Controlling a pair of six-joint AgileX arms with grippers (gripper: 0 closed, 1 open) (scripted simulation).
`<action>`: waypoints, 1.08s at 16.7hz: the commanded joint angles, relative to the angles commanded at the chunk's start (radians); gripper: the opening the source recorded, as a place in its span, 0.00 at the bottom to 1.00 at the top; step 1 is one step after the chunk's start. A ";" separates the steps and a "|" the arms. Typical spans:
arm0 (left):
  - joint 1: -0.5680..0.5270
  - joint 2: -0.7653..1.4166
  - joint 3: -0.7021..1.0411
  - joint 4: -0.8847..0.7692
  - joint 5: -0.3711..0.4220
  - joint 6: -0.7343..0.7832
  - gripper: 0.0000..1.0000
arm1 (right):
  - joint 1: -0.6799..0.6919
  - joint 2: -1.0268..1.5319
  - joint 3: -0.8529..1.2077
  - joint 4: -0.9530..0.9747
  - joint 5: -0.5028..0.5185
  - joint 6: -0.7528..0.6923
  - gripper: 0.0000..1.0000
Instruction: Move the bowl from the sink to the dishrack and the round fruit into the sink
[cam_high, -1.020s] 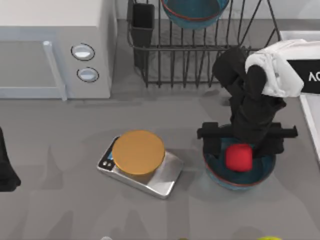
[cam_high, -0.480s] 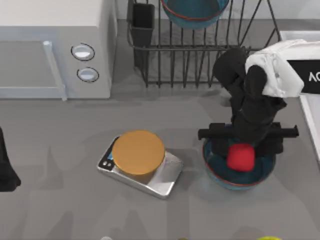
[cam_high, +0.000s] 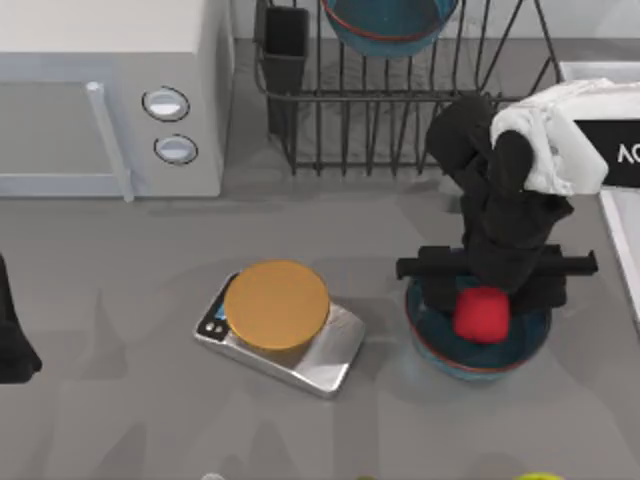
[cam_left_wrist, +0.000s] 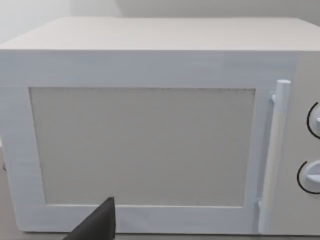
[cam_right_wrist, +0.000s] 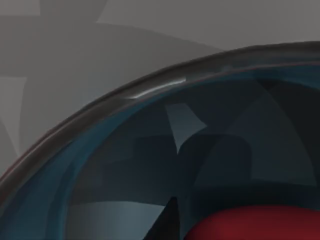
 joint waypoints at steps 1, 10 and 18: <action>0.000 0.000 0.000 0.000 0.000 0.000 1.00 | 0.005 -0.080 0.022 -0.058 0.026 -0.003 0.00; 0.000 0.000 0.000 0.000 0.000 0.000 1.00 | 0.005 -0.160 0.239 -0.370 0.024 -0.005 0.00; 0.000 0.000 0.000 0.000 0.000 0.000 1.00 | -0.001 -0.183 0.279 -0.415 0.021 -0.008 0.00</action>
